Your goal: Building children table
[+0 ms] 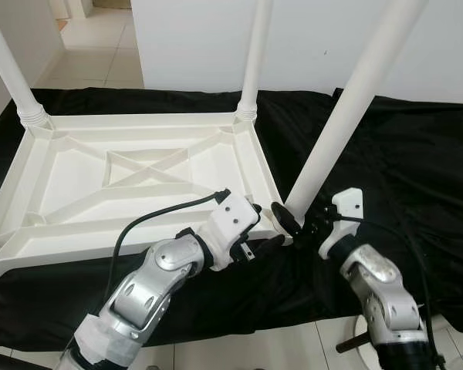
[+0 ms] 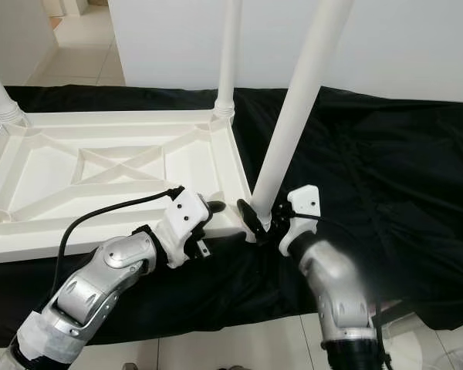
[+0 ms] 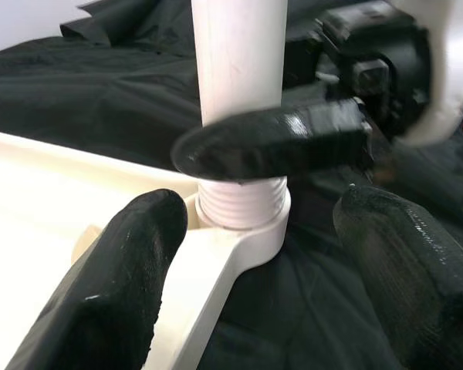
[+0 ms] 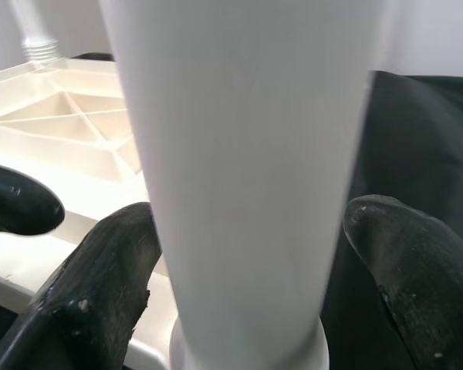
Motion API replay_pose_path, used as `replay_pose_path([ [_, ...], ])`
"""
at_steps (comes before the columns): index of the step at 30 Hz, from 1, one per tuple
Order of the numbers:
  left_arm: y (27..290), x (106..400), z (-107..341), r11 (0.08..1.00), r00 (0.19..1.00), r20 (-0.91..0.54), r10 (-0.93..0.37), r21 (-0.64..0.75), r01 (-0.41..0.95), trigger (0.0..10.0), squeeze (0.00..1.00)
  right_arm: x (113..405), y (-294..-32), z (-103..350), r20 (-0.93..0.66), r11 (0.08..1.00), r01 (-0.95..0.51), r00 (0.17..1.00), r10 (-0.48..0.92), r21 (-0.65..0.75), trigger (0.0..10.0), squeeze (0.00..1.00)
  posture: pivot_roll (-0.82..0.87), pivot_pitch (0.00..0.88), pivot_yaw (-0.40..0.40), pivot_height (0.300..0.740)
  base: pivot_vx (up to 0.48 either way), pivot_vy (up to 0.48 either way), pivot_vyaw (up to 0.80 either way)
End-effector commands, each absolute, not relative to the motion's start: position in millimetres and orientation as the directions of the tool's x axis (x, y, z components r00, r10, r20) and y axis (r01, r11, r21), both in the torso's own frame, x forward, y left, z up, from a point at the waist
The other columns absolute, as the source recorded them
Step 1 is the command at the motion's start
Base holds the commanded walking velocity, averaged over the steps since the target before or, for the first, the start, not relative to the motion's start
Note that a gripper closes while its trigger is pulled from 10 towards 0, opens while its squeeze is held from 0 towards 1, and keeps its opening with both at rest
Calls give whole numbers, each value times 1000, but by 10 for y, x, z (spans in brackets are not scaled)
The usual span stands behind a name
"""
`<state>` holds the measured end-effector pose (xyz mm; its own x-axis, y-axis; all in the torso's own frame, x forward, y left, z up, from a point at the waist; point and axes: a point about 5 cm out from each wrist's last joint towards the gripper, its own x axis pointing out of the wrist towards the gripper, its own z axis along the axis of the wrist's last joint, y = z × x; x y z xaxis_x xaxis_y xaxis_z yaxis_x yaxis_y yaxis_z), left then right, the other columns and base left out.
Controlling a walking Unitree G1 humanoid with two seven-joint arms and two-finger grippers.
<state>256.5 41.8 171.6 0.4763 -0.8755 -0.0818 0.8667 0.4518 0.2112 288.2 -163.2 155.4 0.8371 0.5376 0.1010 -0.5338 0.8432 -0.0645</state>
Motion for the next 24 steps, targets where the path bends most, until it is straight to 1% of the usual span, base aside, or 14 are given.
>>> replay_pose_path([
  [1,387,2495,1702,371,396,-93,-914,208,905,10000,0,2905,-1616,1519,88,816,-575,811,579,-62,10000,0,-65,83,-52,740,0,0,0],
  [3,392,2462,1691,339,363,-108,-925,190,921,10000,0,2981,-1584,1520,73,781,-620,778,624,-70,10000,0,-57,83,-52,740,0,0,0],
  [7,396,2439,1688,316,339,-116,-934,179,932,10000,0,3049,-1571,1525,64,762,-642,760,647,-82,10000,0,-51,82,-53,740,0,0,0],
  [8,399,2437,1687,315,339,-120,-933,180,932,10000,0,3084,-1564,1522,55,749,-656,748,662,-91,4392,0,-50,82,-53,740,0,0,0],
  [9,404,2438,1685,318,343,-123,-931,186,930,10000,0,3119,-1563,1505,42,726,-681,726,687,-93,275,0,-43,82,-57,740,0,0,0],
  [11,404,2439,1685,319,344,-124,-931,187,929,10000,0,3125,-1564,1501,39,721,-687,721,692,-92,275,0,-43,82,-57,740,0,0,0],
  [12,407,2440,1687,322,347,-123,-930,188,928,10000,0,3130,-1587,1485,28,722,-685,723,690,-99,0,0,-37,82,-61,740,0,0,0],
  [24,427,2427,1683,333,359,-126,-925,189,924,10000,0,3142,-1699,1419,1,717,-689,721,693,-104,0,0,-33,86,-65,740,0,0,0],
])
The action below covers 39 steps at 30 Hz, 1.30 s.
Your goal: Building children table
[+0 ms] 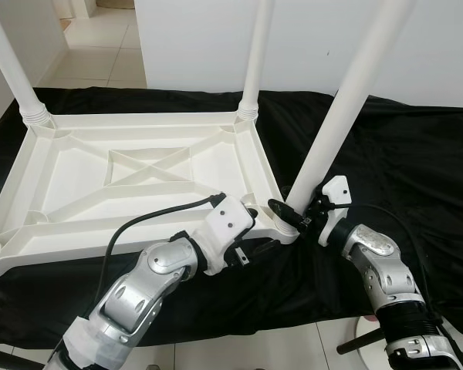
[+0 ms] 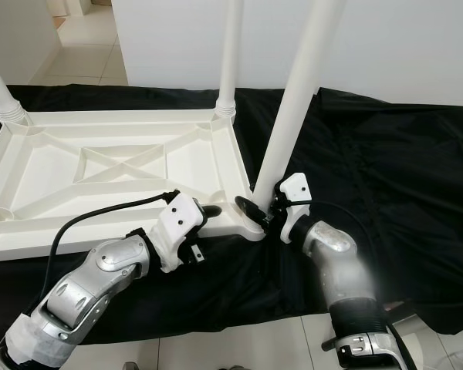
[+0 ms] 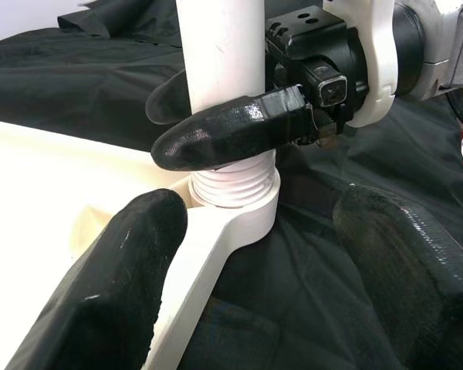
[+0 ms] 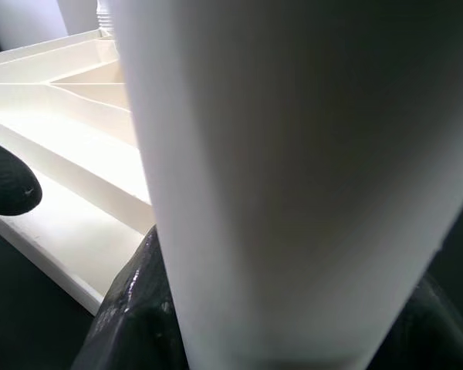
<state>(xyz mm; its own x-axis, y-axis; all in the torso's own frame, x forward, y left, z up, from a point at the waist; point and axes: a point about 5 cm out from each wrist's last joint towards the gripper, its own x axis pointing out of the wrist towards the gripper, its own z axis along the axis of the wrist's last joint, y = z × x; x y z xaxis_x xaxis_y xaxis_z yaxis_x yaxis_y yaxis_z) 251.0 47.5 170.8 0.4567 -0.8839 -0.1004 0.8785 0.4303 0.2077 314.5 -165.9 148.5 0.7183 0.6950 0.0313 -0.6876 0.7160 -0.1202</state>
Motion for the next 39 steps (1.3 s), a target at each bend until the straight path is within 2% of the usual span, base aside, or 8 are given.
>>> replay_pose_path([
  [1,429,2424,1682,334,360,-127,-924,188,924,10000,0,3139,-1706,1407,6,723,-684,726,688,-97,0,0,-34,92,-63,740,0,0,0],
  [2,430,2424,1681,335,361,-128,-924,186,924,10000,0,3134,-1705,1403,15,734,-674,736,677,-89,10000,0,-34,92,-63,740,0,0,0],
  [11,437,2421,1673,340,367,-131,-921,190,921,10000,0,3107,-1659,1407,43,790,-611,789,613,-54,10000,0,-39,98,-61,740,0,0,0],
  [14,438,2427,1670,347,374,-132,-918,190,919,10000,0,3105,-1618,1452,56,888,-458,886,460,-46,10000,0,-41,101,-58,740,0,0,0],
  [18,445,2421,1664,346,373,-137,-918,190,919,10000,0,3103,-1590,1457,50,956,-290,956,288,35,10000,0,-41,103,-56,740,0,0,0],
  [29,439,2406,1660,348,375,-136,-917,187,919,10000,0,2962,-1255,1412,41,987,44,998,-51,154,10000,0,-33,110,-63,740,0,0,0],
  [33,444,2395,1661,355,380,-134,-915,178,918,10000,0,2927,-1100,1435,36,980,46,998,-54,193,10000,0,-30,114,-64,740,0,0,0],
  [39,442,2379,1654,352,377,-137,-916,177,919,10000,0,2916,-1143,1502,59,985,51,996,-61,165,10000,0,-33,117,-67,740,0,0,0],
])
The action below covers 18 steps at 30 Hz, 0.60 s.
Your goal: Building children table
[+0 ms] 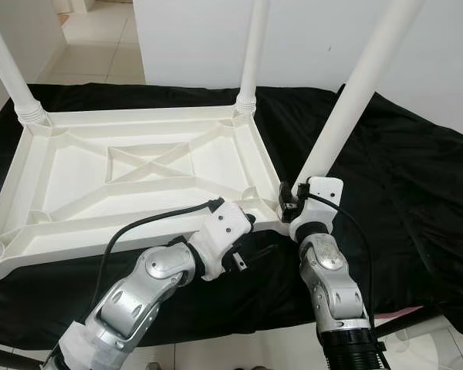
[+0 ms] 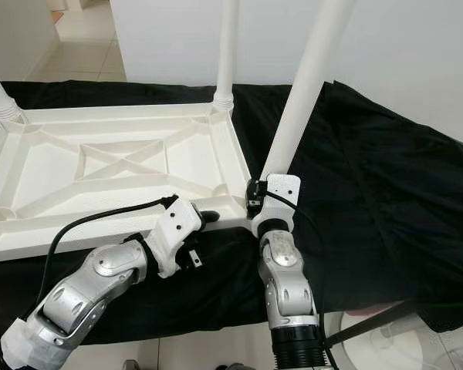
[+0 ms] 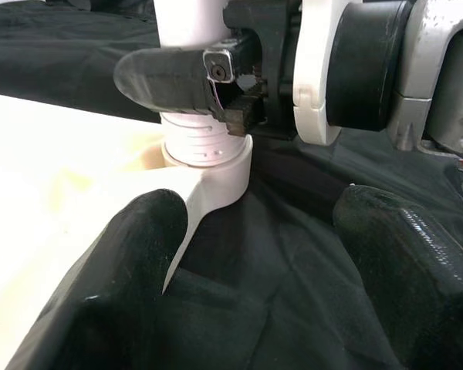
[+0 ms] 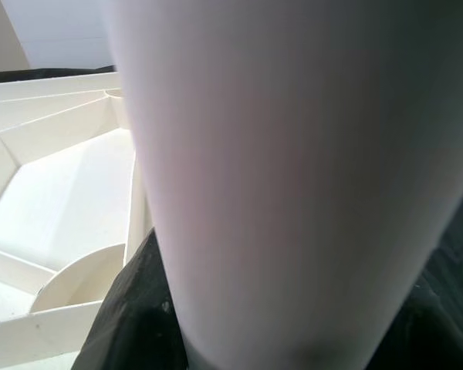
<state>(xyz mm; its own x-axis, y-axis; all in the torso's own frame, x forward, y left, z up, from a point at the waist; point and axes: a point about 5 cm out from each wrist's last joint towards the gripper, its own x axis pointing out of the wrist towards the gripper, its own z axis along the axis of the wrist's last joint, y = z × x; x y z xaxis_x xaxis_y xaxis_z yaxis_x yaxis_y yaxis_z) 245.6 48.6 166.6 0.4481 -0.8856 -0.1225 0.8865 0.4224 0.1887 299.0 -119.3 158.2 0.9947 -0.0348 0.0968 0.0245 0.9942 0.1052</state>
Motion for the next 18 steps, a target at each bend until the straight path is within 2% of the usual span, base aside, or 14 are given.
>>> replay_pose_path([
  [1,442,2379,1654,352,377,-137,-916,177,919,10000,0,2916,-1143,1502,59,985,51,996,-61,165,10000,0,-33,117,-67,740,0,0,0],
  [2,436,2381,1656,352,377,-135,-916,177,919,10000,0,2906,-1171,1521,72,985,63,995,-75,162,10000,247,-37,118,-70,740,0,0,0],
  [3,434,2383,1657,353,378,-134,-916,176,919,10000,0,2903,-1175,1527,77,985,63,994,-76,162,10000,247,-37,118,-70,740,0,0,0],
  [4,431,2382,1656,354,379,-133,-916,176,918,10000,0,2895,-1181,1554,98,985,45,993,-63,169,10000,1000,-38,118,-71,740,0,0,0],
  [7,430,2381,1655,355,379,-132,-916,176,918,10000,0,2890,-1184,1572,112,984,32,992,-52,173,10000,1000,-38,118,-71,740,0,0,0],
  [8,422,2371,1647,354,378,-132,-916,171,919,10000,0,2852,-1206,1627,156,983,-57,987,30,173,10000,863,-46,120,-75,740,0,0,0],
  [10,419,2366,1644,353,377,-132,-917,170,920,10000,0,2837,-1217,1634,162,982,-86,985,59,171,10000,863,-46,120,-75,740,0,0,0],
  [11,419,2364,1642,353,376,-132,-917,167,921,10000,0,2820,-1235,1637,170,981,-118,981,91,157,10000,0,-46,120,-75,740,0,0,0],
  [14,416,2369,1642,353,376,-131,-917,168,920,10000,0,2803,-1275,1627,173,979,-153,977,128,138,10000,0,-52,119,-78,740,0,0,0],
  [15,411,2382,1645,356,378,-130,-917,168,919,10000,0,2785,-1330,1604,167,972,-209,967,190,103,10000,0,-56,118,-80,740,0,0,0],
  [16,411,2382,1645,356,378,-130,-917,168,919,10000,0,2785,-1330,1604,167,972,-209,967,190,103,10000,0,-56,118,-80,740,0,0,0],
  [17,403,2392,1648,357,379,-127,-917,170,919,10000,0,2774,-1372,1588,165,950,-309,941,297,53,10000,0,-61,114,-80,740,0,0,0],
  [18,403,2392,1648,357,379,-127,-917,170,919,10000,0,2774,-1372,1588,165,950,-309,941,297,53,10000,0,-61,114,-80,740,0,0,0],
])
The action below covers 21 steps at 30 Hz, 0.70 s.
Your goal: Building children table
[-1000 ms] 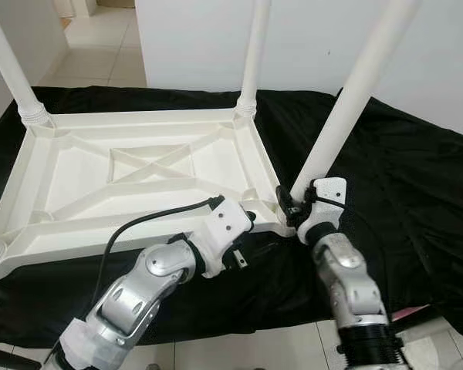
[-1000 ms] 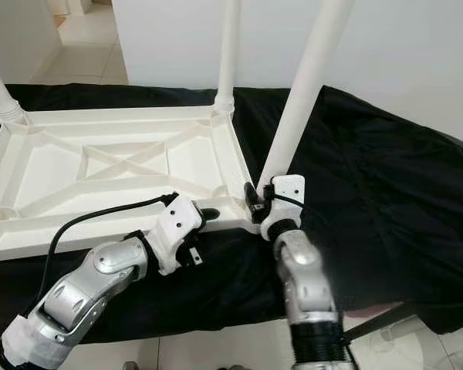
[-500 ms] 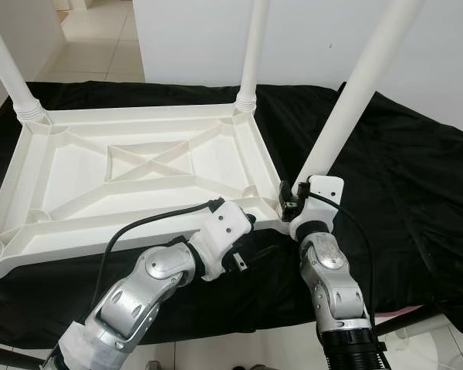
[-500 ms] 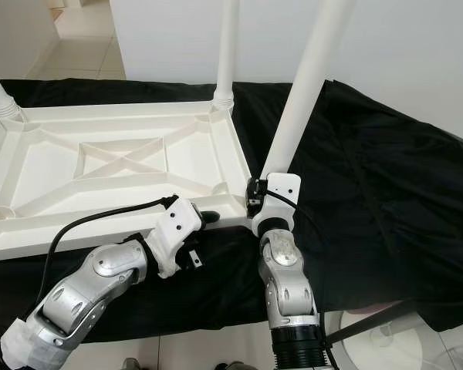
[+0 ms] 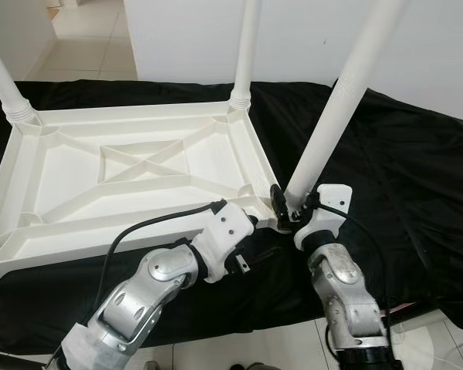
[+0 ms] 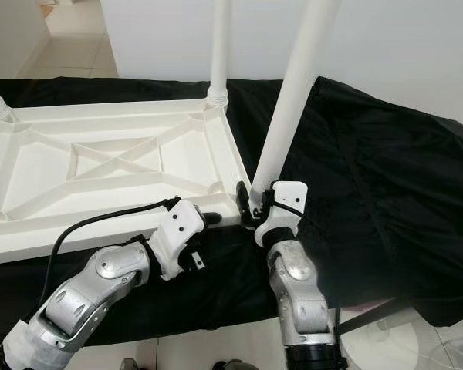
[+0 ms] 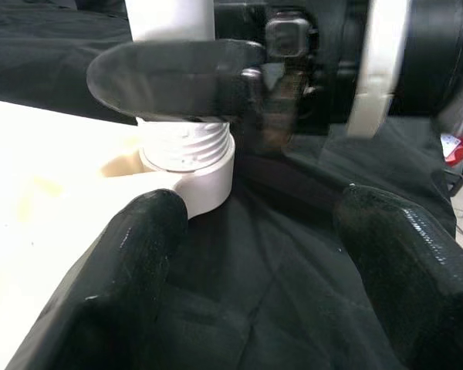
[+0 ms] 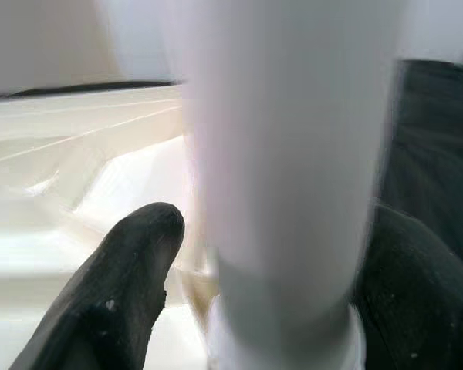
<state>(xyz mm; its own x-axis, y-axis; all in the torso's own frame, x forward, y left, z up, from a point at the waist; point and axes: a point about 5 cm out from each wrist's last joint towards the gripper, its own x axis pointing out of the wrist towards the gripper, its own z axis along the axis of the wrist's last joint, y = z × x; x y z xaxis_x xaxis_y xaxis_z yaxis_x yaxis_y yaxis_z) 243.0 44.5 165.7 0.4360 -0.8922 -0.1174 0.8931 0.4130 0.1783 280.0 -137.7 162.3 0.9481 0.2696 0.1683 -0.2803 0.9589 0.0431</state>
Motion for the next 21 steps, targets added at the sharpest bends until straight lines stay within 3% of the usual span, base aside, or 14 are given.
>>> replay_pose_path([
  [1,401,2395,1648,356,379,-127,-917,170,919,10000,0,2773,-1385,1586,163,939,-341,929,331,39,10000,0,-62,113,-80,740,0,0,0],
  [14,380,2441,1624,373,395,-116,-911,177,911,10000,0,2914,-1577,1554,148,900,-432,888,435,-55,10000,0,-60,99,-79,740,0,0,0],
  [21,407,2539,1571,435,455,-90,-886,178,883,10000,0,2962,-1592,1452,151,879,-470,866,476,-74,10000,0,-45,95,-74,740,0,0,0],
])
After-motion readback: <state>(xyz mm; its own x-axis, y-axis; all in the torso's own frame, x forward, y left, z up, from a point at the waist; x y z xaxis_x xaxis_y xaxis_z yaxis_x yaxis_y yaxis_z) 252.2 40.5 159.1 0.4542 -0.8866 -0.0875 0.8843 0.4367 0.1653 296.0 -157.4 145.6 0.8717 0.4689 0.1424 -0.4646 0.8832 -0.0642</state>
